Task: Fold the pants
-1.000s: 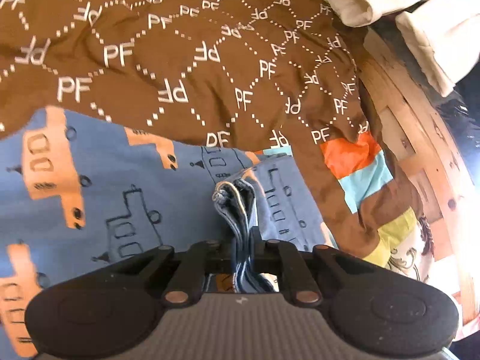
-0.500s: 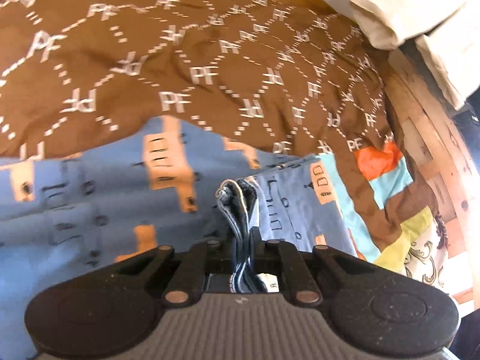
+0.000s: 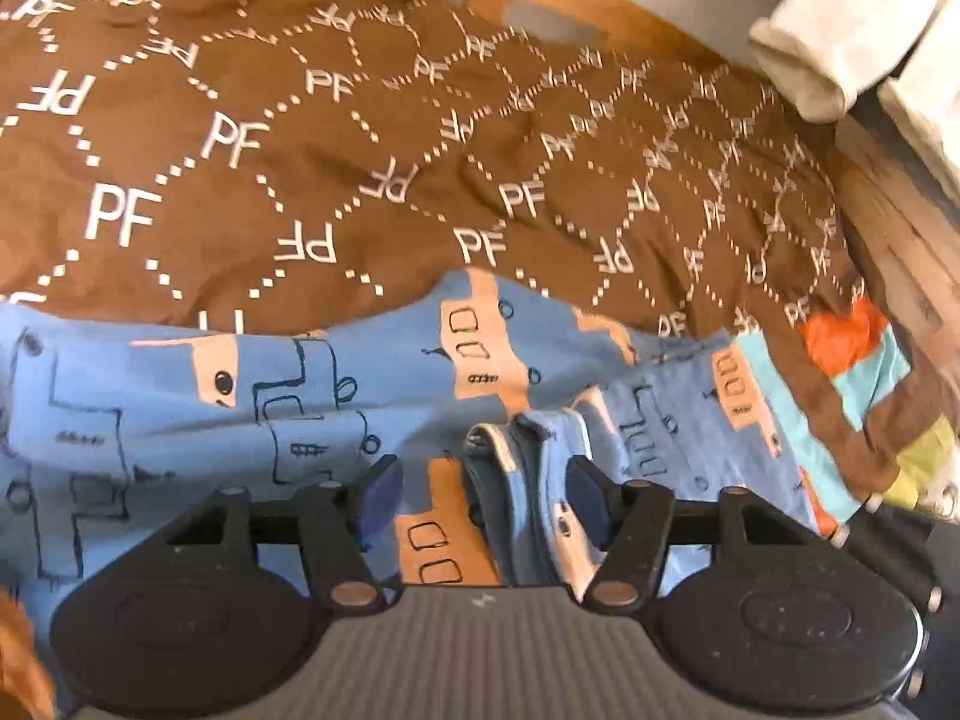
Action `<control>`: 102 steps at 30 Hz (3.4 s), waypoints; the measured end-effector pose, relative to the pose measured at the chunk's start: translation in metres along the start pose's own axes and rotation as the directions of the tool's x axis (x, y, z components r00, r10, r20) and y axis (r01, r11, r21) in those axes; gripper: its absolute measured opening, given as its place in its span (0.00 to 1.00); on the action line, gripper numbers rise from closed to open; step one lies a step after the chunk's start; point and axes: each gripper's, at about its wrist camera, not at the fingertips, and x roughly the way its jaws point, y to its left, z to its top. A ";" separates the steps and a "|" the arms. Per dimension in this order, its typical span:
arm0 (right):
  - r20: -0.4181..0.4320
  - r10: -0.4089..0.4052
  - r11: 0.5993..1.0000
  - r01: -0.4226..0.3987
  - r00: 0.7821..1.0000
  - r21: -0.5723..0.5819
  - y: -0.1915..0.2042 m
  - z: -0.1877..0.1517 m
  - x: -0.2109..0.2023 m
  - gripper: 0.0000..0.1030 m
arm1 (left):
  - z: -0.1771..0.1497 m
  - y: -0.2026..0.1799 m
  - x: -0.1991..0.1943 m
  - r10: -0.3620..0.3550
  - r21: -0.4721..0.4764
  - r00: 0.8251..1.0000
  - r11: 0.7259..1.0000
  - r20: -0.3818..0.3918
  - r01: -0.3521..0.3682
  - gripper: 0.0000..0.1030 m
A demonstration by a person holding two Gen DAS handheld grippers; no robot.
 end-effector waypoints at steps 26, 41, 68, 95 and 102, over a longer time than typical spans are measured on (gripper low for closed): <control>-0.039 -0.312 0.948 0.309 0.949 -0.073 -0.130 -0.013 0.040 0.67 | -0.063 -0.029 0.007 0.022 -0.121 0.998 0.992 -0.063 -0.030 0.06; 0.015 0.023 0.977 -0.020 1.000 -0.214 -0.031 0.019 0.052 0.63 | -0.068 0.030 -0.108 0.237 -0.312 0.967 0.930 0.098 -0.196 0.33; -0.056 -0.024 0.998 0.021 0.998 -0.054 -0.010 0.001 0.038 0.70 | -0.048 0.077 -0.097 0.461 -0.350 0.840 0.866 0.286 -0.356 0.48; 0.006 -0.068 0.998 0.068 0.998 0.002 -0.029 0.000 0.016 0.71 | -0.043 0.017 -0.113 0.370 -0.228 0.844 0.926 0.389 -0.301 0.17; 0.016 -0.133 0.990 0.133 0.991 0.041 -0.058 -0.008 -0.002 0.74 | -0.026 -0.061 -0.098 0.168 -0.013 0.891 0.984 0.421 -0.179 0.17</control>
